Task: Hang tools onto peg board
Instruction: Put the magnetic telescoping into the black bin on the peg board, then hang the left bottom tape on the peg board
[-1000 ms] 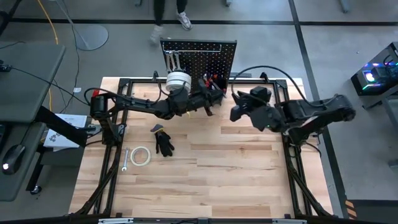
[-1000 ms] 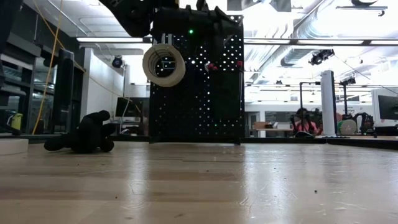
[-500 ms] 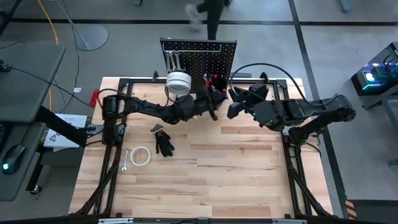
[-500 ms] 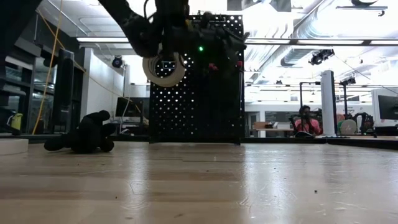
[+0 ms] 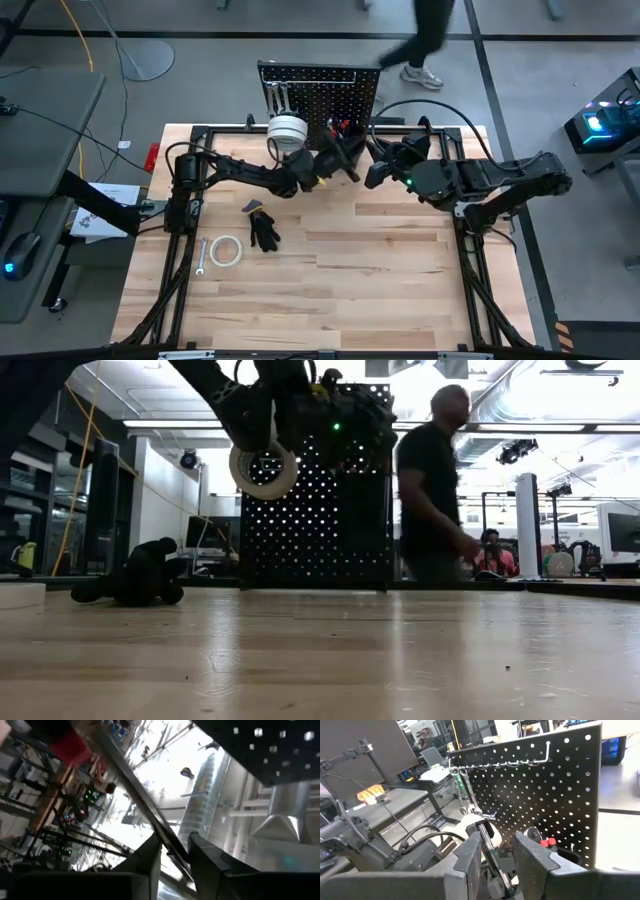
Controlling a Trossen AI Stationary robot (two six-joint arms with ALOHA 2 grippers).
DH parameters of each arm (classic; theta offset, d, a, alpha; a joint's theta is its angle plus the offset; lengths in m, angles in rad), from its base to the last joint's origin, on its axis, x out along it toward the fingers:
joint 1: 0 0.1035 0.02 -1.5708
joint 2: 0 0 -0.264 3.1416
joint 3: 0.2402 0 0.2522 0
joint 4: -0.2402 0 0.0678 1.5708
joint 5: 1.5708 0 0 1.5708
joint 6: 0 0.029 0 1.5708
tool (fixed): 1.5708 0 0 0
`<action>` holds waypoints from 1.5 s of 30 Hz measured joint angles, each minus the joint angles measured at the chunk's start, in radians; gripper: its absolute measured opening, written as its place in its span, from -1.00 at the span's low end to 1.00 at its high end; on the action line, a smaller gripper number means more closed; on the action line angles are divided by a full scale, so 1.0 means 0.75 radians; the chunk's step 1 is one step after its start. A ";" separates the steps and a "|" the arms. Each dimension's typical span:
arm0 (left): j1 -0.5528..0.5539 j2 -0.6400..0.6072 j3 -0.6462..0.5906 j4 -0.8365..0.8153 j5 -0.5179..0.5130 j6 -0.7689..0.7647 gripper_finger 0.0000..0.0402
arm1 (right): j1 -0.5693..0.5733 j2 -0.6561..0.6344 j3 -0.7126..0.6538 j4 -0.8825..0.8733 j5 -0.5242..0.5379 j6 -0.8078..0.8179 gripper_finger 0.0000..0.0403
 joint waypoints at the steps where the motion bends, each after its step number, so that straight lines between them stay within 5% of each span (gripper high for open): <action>1: -0.003 0.000 0.009 0.001 0.009 0.002 -0.57 | 0.000 0.000 0.000 0.005 0.000 0.000 -0.49; 14: 0.050 0.002 0.017 0.095 0.102 0.043 -0.10 | 0.000 0.000 0.000 0.025 -0.001 -0.001 -0.49; 22: 0.042 -0.011 0.017 0.492 0.792 0.180 -0.03 | 0.001 -0.026 0.000 0.066 -0.001 -0.151 -0.49; 28: -0.111 -0.102 -0.016 0.341 1.109 0.336 -0.03 | 0.001 -0.095 0.000 0.076 0.002 -0.246 -0.49; 33: -0.216 -0.237 -0.153 -0.035 1.270 0.576 -0.03 | 0.001 -0.156 0.001 0.073 0.009 -0.318 -0.49; 37: -0.220 -0.390 -0.268 -0.610 1.277 0.893 -0.03 | 0.001 -0.185 0.001 0.070 0.013 -0.352 -0.49; 40: -0.204 -0.535 -0.295 -1.280 1.178 1.214 -0.03 | 0.000 -0.189 0.001 0.059 0.013 -0.364 -0.49; 45: -0.304 -0.809 -0.296 -2.286 0.808 1.515 -0.07 | 0.000 -0.188 0.001 0.003 0.013 -0.361 -0.49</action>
